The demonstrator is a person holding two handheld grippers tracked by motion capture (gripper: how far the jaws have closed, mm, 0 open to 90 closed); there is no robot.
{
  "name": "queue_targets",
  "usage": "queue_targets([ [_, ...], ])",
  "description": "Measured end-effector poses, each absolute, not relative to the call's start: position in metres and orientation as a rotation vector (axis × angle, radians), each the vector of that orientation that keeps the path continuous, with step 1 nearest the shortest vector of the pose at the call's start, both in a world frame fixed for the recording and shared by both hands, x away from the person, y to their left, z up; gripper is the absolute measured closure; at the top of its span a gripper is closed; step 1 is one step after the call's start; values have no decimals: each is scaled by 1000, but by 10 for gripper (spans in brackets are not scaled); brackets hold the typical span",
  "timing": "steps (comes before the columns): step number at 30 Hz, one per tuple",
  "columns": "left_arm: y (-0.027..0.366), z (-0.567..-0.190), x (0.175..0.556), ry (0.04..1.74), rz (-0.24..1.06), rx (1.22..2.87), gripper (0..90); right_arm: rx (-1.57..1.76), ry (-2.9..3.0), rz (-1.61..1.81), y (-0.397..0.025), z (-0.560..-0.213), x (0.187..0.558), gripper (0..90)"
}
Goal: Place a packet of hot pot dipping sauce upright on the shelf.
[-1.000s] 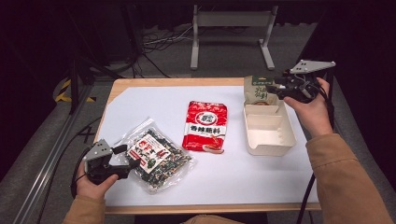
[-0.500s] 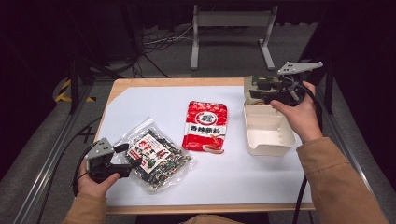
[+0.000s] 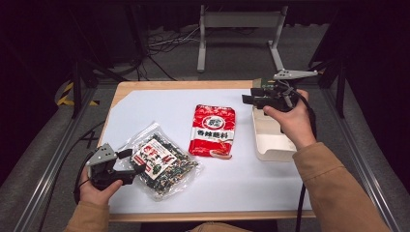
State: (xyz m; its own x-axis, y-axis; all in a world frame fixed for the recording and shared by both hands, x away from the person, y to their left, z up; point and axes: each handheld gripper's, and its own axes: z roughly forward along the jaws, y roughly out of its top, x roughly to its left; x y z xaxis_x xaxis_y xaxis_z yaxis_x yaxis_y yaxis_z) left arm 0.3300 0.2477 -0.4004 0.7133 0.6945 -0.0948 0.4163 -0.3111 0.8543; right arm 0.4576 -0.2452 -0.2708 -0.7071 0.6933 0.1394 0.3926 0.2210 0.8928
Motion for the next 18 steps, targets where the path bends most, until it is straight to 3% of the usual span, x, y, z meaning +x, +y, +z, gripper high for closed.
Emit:
queue_targets([
  [18, 253, -401, 324, 880, 371, 1942, 234, 1150, 2285, 1287, -213, -308, 492, 390],
])
